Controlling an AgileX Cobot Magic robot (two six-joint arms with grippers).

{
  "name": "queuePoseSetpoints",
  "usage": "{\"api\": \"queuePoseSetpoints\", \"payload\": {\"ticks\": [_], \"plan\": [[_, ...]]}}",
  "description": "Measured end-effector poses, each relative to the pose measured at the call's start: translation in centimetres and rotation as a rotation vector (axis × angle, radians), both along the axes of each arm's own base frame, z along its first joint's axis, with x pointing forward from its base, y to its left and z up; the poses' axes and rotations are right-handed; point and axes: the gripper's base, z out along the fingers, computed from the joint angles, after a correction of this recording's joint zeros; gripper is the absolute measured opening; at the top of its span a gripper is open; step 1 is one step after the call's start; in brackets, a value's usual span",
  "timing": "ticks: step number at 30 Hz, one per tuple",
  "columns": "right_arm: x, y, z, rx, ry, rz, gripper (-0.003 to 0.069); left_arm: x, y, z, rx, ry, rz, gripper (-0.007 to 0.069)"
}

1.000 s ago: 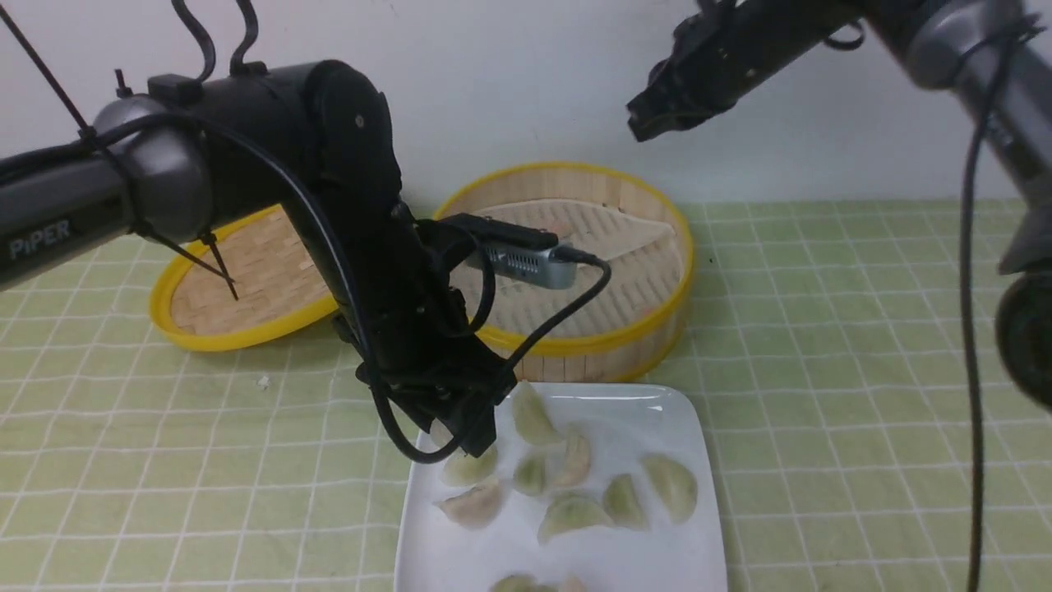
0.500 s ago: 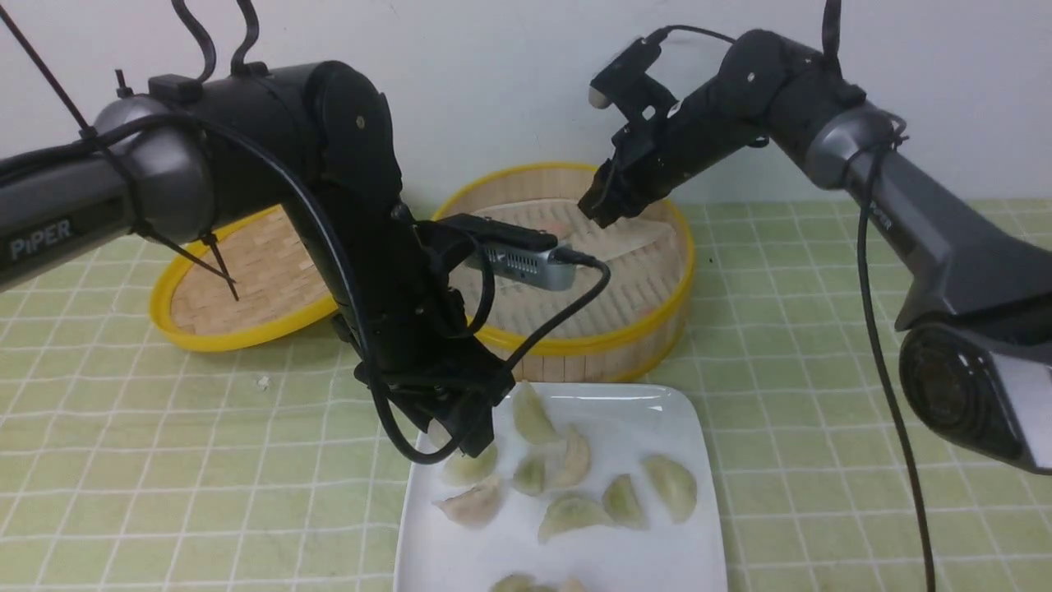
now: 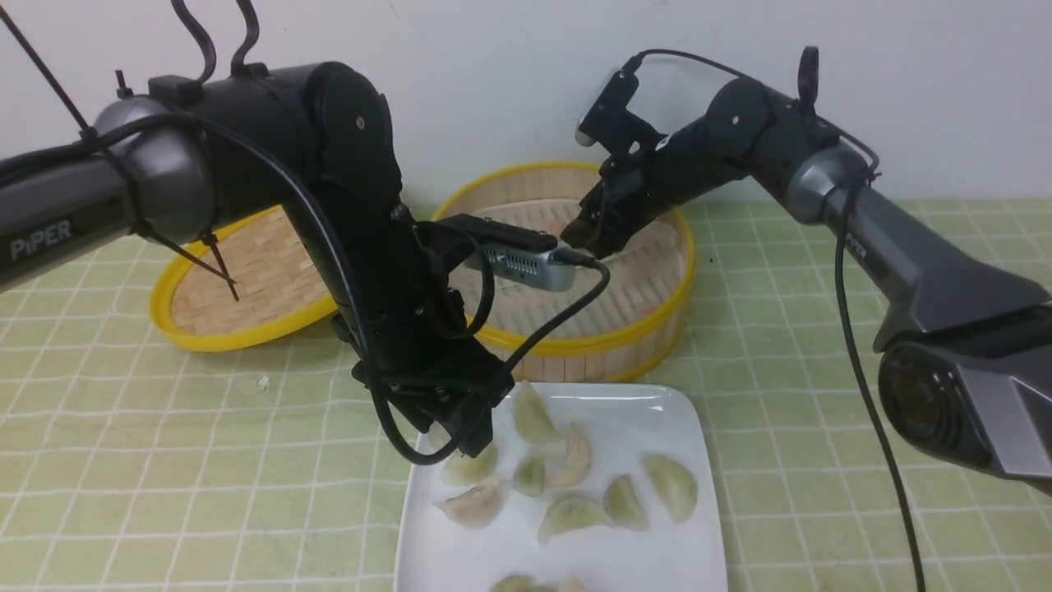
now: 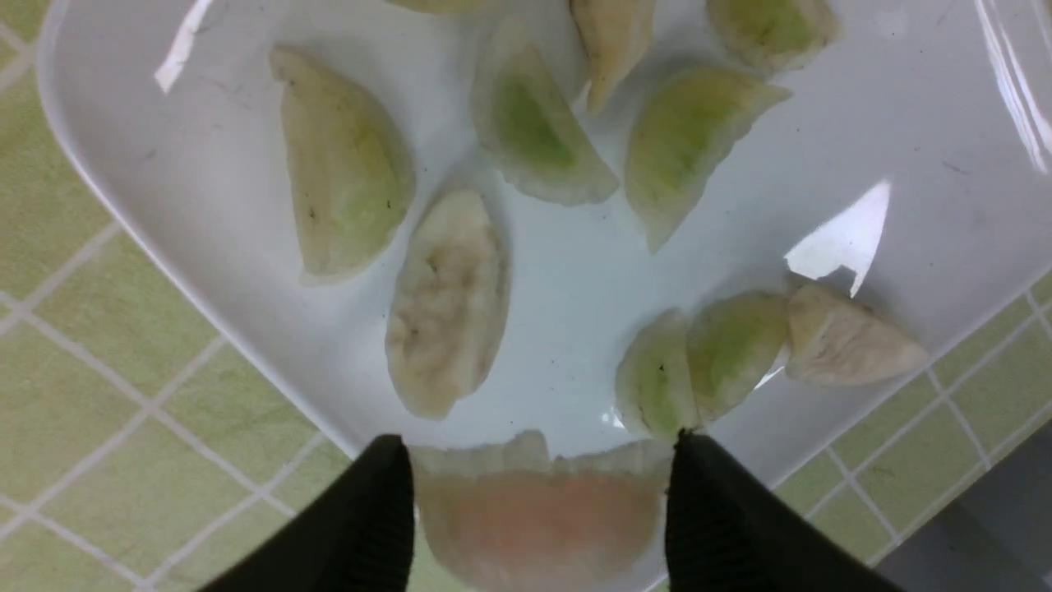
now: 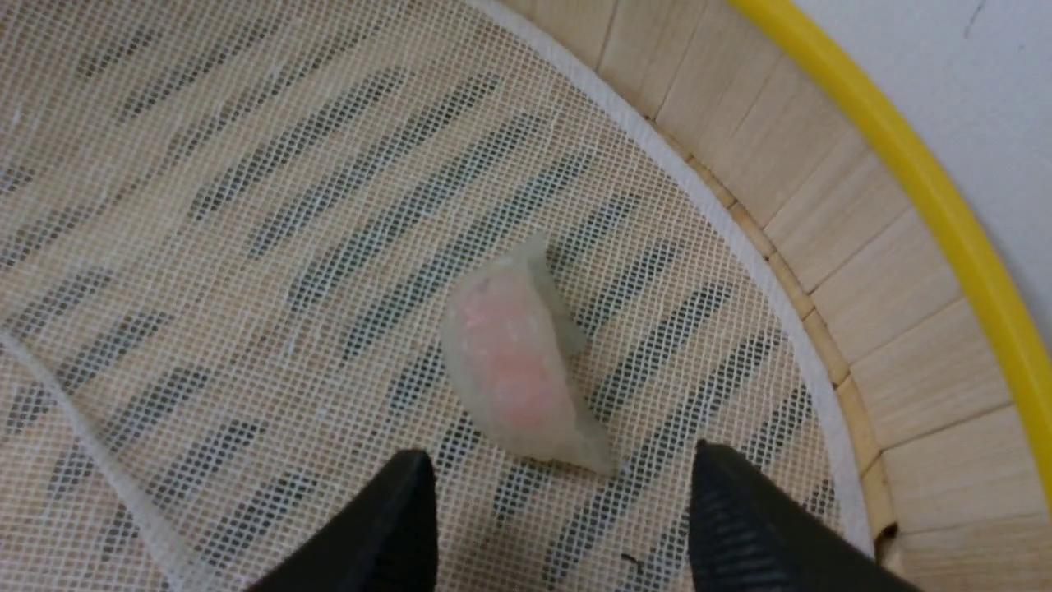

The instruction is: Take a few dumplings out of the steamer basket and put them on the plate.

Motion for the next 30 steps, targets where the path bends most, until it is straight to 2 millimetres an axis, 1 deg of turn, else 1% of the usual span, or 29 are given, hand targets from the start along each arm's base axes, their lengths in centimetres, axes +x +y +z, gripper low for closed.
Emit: {"api": "queuePoseSetpoints", "payload": {"ticks": [5, 8, 12, 24, 30], "plan": [[0.2, 0.2, -0.1, 0.002, -0.033, -0.004, 0.0416, 0.0, 0.0, 0.0, 0.001, -0.001, -0.001, 0.0423], [0.1, 0.5, -0.4, -0.008, -0.041, 0.015, 0.042, 0.0, 0.0, 0.0, 0.001, -0.001, -0.001, 0.0478], [0.1, 0.7, -0.6, -0.022, -0.054, 0.037, 0.042, 0.0, 0.0, 0.0, 0.001, -0.001, -0.001, 0.0518], [0.2, 0.7, -0.5, -0.04, -0.092, 0.058, 0.042, 0.0, 0.0, 0.0, -0.002, 0.0, -0.001, 0.0522], [0.3, 0.8, -1.4, -0.026, -0.088, 0.05, 0.0395, 0.0, 0.0, 0.0, -0.003, 0.001, -0.001, 0.0522]]}}
